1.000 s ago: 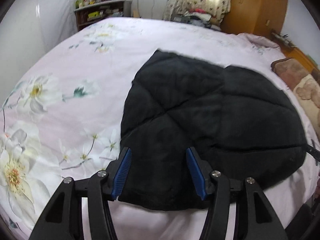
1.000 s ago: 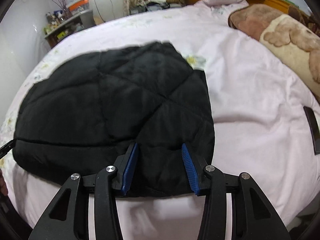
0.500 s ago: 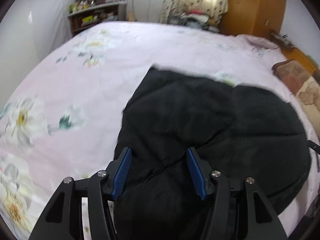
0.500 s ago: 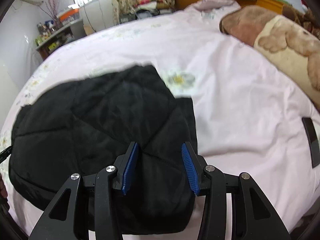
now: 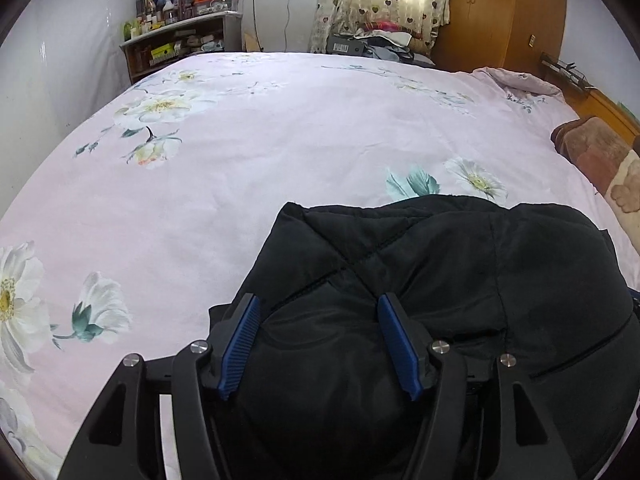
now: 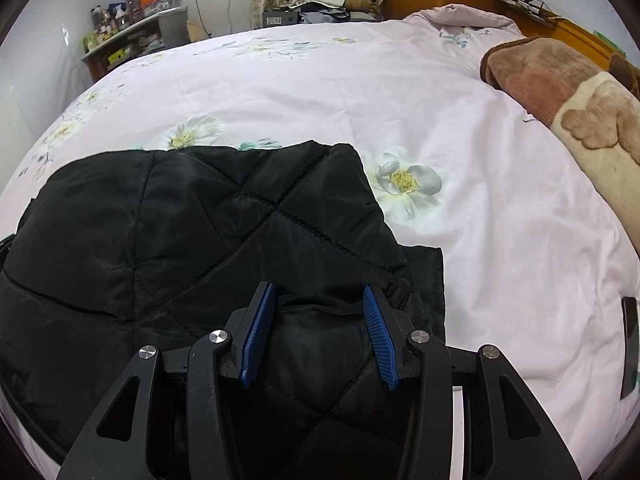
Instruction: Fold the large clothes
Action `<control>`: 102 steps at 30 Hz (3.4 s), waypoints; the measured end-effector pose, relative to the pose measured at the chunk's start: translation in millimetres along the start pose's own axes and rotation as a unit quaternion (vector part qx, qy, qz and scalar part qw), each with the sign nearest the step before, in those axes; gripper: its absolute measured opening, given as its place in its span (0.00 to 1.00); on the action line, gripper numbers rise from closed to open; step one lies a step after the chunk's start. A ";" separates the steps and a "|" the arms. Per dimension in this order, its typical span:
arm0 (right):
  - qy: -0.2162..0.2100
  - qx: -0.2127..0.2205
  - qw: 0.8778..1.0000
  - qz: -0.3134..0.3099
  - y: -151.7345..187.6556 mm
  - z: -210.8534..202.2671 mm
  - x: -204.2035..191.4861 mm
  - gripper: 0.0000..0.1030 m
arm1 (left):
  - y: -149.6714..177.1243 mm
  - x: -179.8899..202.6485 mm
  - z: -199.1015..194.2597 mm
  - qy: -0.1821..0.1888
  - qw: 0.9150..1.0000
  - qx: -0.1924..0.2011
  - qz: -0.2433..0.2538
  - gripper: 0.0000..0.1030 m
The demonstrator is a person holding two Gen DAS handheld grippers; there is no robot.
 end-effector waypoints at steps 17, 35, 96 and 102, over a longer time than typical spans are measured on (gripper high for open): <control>-0.029 0.013 0.998 0.050 44.9 -60.3 22.0 0.45 | 37.3 -51.2 -61.3 -0.004 0.999 -0.001 -0.039 0.55; -0.056 0.029 0.990 0.125 47.1 -68.2 57.5 0.46 | 36.0 -86.8 -68.3 0.027 0.992 0.014 -0.120 0.54; -0.176 -0.008 0.979 0.102 35.9 -86.1 36.6 0.21 | 33.0 -24.4 -111.5 0.129 0.989 0.009 -0.073 0.29; -0.192 0.011 0.976 0.101 48.5 -127.3 37.8 0.21 | 44.1 -34.4 -151.1 0.138 0.987 0.024 -0.078 0.29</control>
Point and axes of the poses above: each gripper's, at about its wrist camera, not at the fingertips, and z roughly the way its jaws point, x to its right, y to its underside, the point moved 6 cm from there along z, roughly the way its jaws point, and after that the axes turned 2 degrees about z, right-handed, at the moved point
